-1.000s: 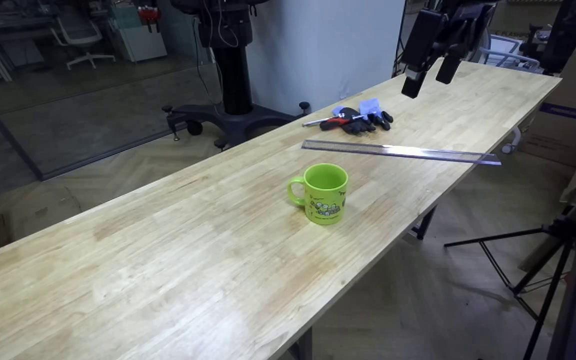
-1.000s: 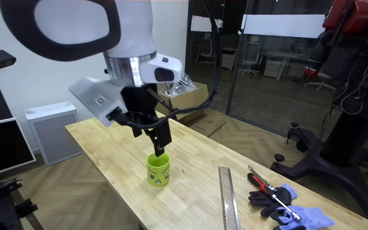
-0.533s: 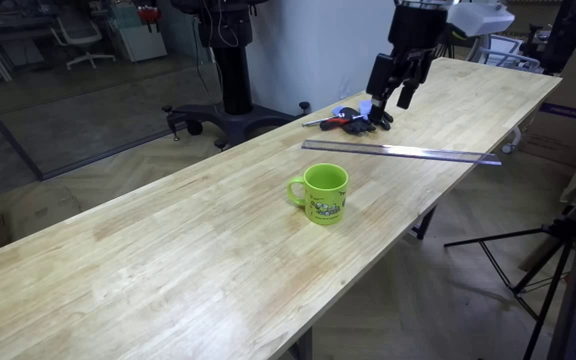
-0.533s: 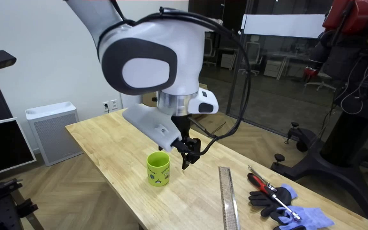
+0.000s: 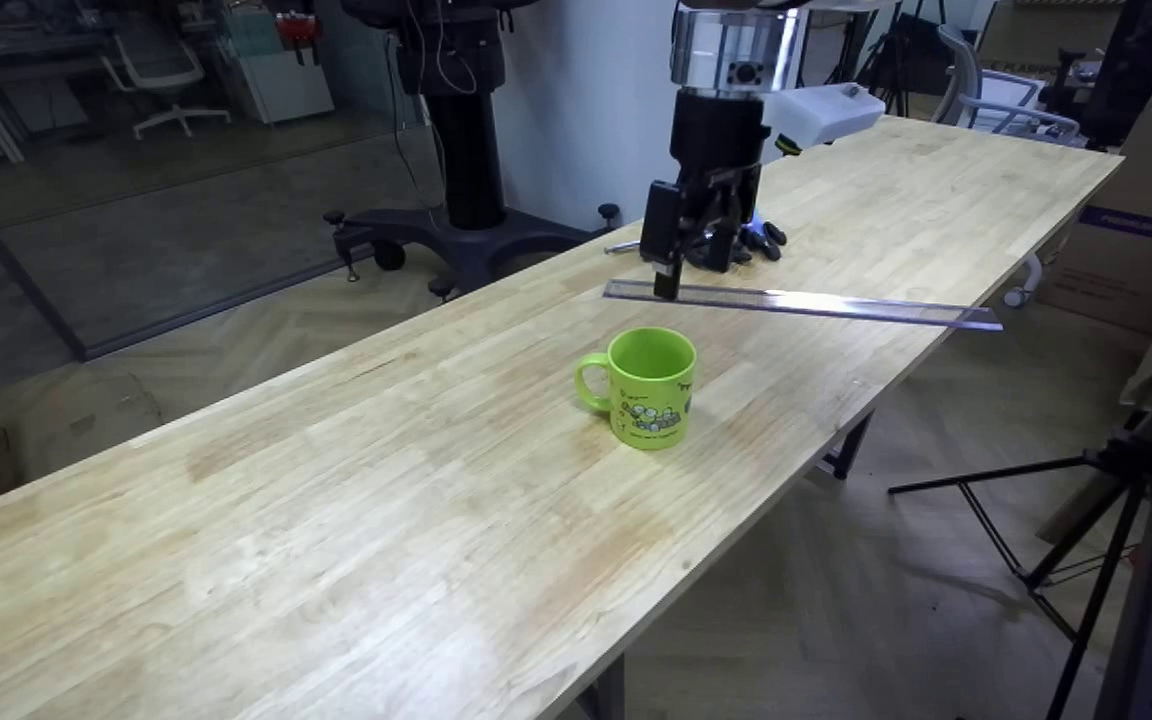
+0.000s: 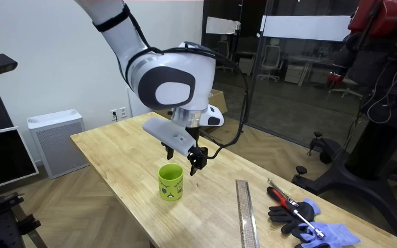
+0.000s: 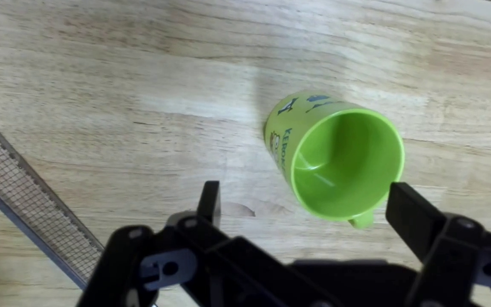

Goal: Slide the mug forward

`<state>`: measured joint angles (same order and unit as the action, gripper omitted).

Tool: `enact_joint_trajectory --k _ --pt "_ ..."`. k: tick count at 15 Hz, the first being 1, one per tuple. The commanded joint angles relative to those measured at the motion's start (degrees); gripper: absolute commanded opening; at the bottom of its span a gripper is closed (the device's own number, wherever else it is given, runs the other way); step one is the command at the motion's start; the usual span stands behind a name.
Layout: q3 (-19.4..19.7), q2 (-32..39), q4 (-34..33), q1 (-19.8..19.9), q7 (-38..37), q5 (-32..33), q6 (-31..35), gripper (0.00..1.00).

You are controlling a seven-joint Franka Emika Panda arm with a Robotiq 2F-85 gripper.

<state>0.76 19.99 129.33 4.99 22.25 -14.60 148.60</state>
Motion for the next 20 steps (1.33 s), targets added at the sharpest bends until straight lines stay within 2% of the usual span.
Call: enact_joint_trajectory --k 1,4,7,13,20 --pt "-0.28 0.13 -0.20 0.41 -3.54 3.73 -0.68 1.00" --pt "2.10 1.83 -0.93 -2.26 -11.36 11.33 -0.67 1.00" --pt "2.68 3.55 -1.50 -3.50 -16.30 15.56 -0.68 1.00" --pt "1.86 7.22 -3.66 -3.44 -16.11 16.47 0.43 1.00" --pt "1.04 12.25 -9.86 -2.45 -14.08 16.61 -0.72 1.00"
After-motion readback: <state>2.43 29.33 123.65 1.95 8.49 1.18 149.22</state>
